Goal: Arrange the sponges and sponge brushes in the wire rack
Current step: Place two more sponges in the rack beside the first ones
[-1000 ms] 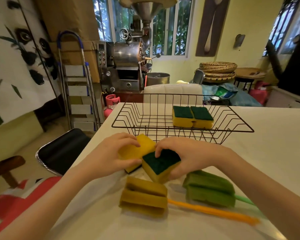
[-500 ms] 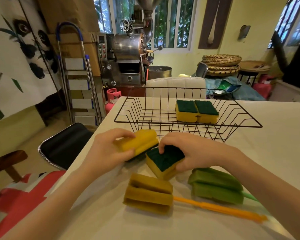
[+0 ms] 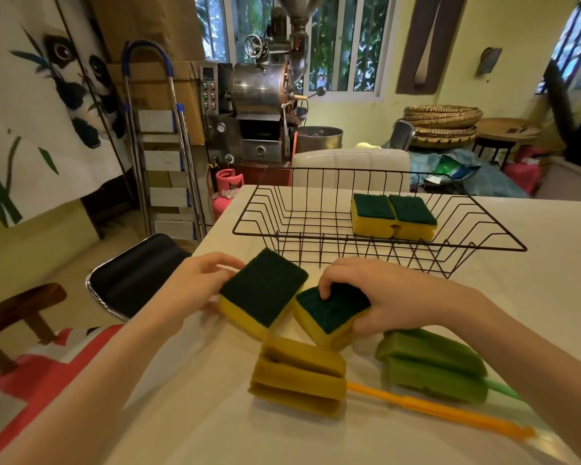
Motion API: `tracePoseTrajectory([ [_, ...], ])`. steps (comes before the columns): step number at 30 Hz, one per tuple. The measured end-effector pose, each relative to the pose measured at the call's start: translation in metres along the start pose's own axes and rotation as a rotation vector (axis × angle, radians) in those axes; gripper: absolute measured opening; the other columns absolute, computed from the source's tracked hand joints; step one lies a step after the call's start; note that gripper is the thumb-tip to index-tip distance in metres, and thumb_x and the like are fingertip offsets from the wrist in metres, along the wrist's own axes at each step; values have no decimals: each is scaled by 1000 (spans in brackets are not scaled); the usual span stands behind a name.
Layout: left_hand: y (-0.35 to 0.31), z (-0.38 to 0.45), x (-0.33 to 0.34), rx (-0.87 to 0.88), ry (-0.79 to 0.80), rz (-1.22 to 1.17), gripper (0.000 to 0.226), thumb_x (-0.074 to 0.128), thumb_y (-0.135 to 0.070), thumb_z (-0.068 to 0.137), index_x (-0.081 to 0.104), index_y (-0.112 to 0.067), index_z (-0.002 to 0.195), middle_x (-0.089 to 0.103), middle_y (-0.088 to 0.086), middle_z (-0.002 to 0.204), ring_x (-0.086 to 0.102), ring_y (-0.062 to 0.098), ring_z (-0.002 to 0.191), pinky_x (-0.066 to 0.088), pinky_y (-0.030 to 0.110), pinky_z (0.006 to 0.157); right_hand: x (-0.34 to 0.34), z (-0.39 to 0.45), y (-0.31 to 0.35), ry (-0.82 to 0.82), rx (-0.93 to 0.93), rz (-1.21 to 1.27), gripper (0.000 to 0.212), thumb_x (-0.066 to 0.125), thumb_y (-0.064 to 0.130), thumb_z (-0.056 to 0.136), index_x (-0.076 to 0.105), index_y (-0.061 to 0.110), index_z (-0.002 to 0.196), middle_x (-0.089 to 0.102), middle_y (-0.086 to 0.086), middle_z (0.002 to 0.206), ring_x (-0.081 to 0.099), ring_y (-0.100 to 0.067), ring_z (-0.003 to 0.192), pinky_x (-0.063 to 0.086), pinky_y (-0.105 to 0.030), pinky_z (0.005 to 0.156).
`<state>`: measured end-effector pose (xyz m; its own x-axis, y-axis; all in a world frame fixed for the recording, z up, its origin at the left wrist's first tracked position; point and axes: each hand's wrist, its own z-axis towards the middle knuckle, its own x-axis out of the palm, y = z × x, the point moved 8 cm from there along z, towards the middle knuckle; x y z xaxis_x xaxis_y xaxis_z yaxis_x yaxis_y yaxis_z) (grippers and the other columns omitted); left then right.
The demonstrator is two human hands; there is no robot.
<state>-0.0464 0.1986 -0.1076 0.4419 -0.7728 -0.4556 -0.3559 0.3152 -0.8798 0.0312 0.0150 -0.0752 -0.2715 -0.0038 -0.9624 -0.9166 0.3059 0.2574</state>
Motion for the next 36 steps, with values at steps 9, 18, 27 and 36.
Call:
tracePoseTrajectory([
  [9,-31,-12,7,446,-134,338,16,50,-15,86,55,-30,92,54,-8,114,48,6,104,39,23,87,-2,-8,0,44,6,21,34,60,11,76,51,33,100,42,5,132,34,-13,123,38,-30,100],
  [18,-58,-20,44,483,398,741,45,68,-43,69,48,-34,108,35,-12,140,25,-1,121,27,14,93,-3,-12,-11,-118,344,15,73,46,78,63,44,23,112,51,2,105,49,-16,93,46,-33,78],
  [27,-58,-10,54,416,518,863,58,76,-36,63,42,-33,109,43,-9,114,43,8,101,43,15,72,-2,-10,-7,-105,291,12,65,66,57,64,42,20,112,55,1,98,49,-14,83,46,-26,63],
  [36,-75,-7,43,387,567,698,55,72,-54,51,48,-40,99,48,-13,122,45,12,118,41,35,103,-25,-18,-22,-34,234,360,60,75,42,66,45,28,116,49,3,118,51,-13,103,47,-21,78],
])
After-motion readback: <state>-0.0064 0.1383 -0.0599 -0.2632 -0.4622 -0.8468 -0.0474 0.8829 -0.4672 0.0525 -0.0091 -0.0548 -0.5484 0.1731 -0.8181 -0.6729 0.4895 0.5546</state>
